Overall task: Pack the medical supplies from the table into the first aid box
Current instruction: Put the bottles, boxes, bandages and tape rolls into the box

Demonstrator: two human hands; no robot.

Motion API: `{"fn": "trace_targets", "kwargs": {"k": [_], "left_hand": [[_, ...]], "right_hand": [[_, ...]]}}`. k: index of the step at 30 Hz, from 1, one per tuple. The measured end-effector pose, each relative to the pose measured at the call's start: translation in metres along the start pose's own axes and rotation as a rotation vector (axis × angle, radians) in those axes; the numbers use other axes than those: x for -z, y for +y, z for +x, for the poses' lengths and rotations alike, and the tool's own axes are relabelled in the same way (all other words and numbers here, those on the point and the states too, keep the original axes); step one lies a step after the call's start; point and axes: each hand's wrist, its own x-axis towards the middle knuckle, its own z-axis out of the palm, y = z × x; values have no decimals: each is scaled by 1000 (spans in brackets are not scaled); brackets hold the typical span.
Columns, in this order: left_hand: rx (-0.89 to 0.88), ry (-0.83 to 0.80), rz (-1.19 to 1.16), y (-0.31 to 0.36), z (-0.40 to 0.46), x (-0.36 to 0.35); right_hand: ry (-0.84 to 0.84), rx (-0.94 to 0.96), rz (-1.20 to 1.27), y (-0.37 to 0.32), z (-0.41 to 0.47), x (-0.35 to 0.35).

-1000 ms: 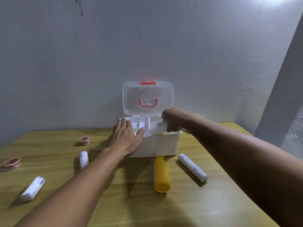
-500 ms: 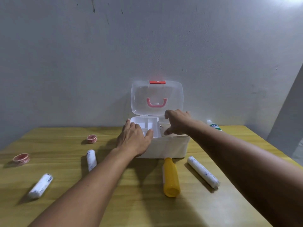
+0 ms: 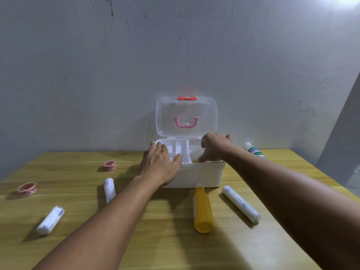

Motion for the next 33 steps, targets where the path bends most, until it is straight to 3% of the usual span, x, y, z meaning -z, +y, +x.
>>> {"fn": "trace_targets", "kwargs": {"k": [5,9,11,13,15,17,24,33], "left_hand": [[-20,78,17,1,-6,1],[-240,254,-16,8,-19,2],[-350,278,-44,11,-28,0],[-409,265,-47,11,-34,-4],[-419,260,-110,7,-37,-9],[-389,277,-184,2,-37,-10],[-335,186,-118,-8,-42,-7],[-371,228,-77,-9,-49,-11]], "right_hand": [[169,19,58,8,-25,27],[313,64,154,1,-75,44],[213,33,244,-9,-101,40],[-7,-34,335,-19,-118,30],[-221,-104,411,-25,-127,16],[-322,-163,448,-28,-131,5],[-396,-298,664,-23,-136,1],[-439,-297,651,-14,-151,10]]}}
